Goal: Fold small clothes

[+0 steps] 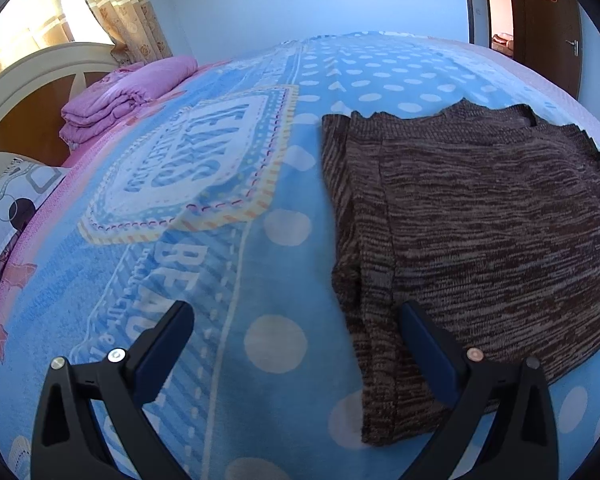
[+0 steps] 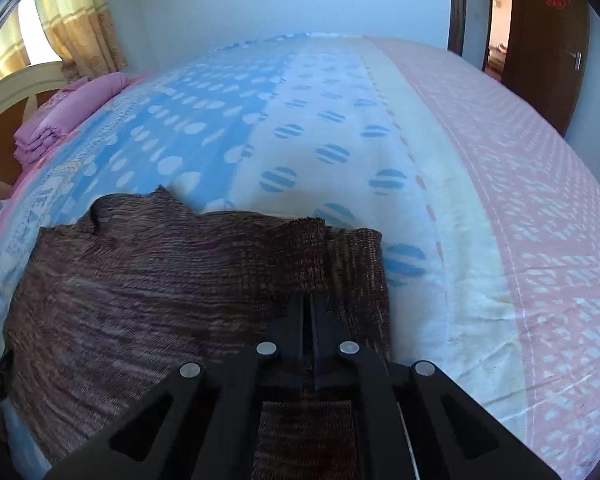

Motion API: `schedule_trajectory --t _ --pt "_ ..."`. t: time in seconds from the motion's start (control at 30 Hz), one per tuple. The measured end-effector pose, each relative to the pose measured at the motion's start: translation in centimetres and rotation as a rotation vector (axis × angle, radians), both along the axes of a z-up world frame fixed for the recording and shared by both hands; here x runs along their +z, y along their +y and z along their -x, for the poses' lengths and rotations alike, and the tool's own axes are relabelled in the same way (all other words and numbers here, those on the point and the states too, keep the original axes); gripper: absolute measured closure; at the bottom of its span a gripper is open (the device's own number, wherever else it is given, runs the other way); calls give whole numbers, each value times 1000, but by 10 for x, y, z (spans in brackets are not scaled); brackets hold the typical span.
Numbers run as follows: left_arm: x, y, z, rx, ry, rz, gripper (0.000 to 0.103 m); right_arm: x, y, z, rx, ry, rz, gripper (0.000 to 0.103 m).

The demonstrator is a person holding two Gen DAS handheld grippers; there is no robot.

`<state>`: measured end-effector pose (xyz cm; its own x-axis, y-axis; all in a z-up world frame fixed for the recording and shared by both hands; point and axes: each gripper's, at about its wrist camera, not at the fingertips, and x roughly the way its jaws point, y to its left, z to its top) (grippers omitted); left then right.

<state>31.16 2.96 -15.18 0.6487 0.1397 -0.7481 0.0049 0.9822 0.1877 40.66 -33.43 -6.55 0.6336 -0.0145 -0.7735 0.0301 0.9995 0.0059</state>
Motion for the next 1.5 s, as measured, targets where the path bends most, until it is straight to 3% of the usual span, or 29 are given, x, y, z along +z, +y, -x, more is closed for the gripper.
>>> schedule_trajectory --t 0.17,0.27,0.3,0.37,0.4,0.5,0.57,0.67,0.77,0.87,0.93,1.03,1.13,1.23,1.3,1.37,1.43,1.5 --pt "0 -1 0 -1 -1 -7 0 19 -10 13 -34 -96 46 101" --pt "0 -2 1 -2 -3 -16 0 4 -30 -2 -80 6 2 100" --pt "0 -2 1 -2 -4 -17 0 1 -36 -2 -117 24 2 98" --pt "1 -1 2 0 -9 -12 0 6 -44 10 -159 4 -23 81" --pt "1 0 3 6 -12 -7 0 10 -45 20 -155 -13 -57 74" --pt "1 2 9 22 3 -1 0 24 -37 64 -70 -46 -160 73" --pt "0 3 14 16 9 0 0 21 -20 95 42 -7 -171 74" --pt "-2 3 17 11 27 -4 0 -3 -4 136 106 87 -70 73" --pt "-3 3 22 2 27 -18 0 -15 5 168 135 70 65 73" --pt "-3 -1 29 -9 15 -53 0 -14 -2 174 104 107 23 73" --pt "-2 -2 33 -14 6 -71 0 -9 0 174 101 120 52 73" --pt "0 -1 36 -13 -9 -65 0 6 16 174 71 51 105 73" --pt "0 4 36 -1 8 -36 0 15 45 160 116 -4 87 67" --pt "-2 5 34 -4 19 -30 0 11 87 143 231 -28 55 67" --pt "-2 6 34 -5 22 -23 0 -4 111 131 261 2 90 67" --pt "-2 6 37 -9 20 -24 0 -28 126 128 255 90 107 67" --pt "-1 8 41 -11 13 -19 0 -26 139 138 268 80 181 66" --pt "-1 11 45 -11 8 -1 0 -21 142 147 287 118 176 66"
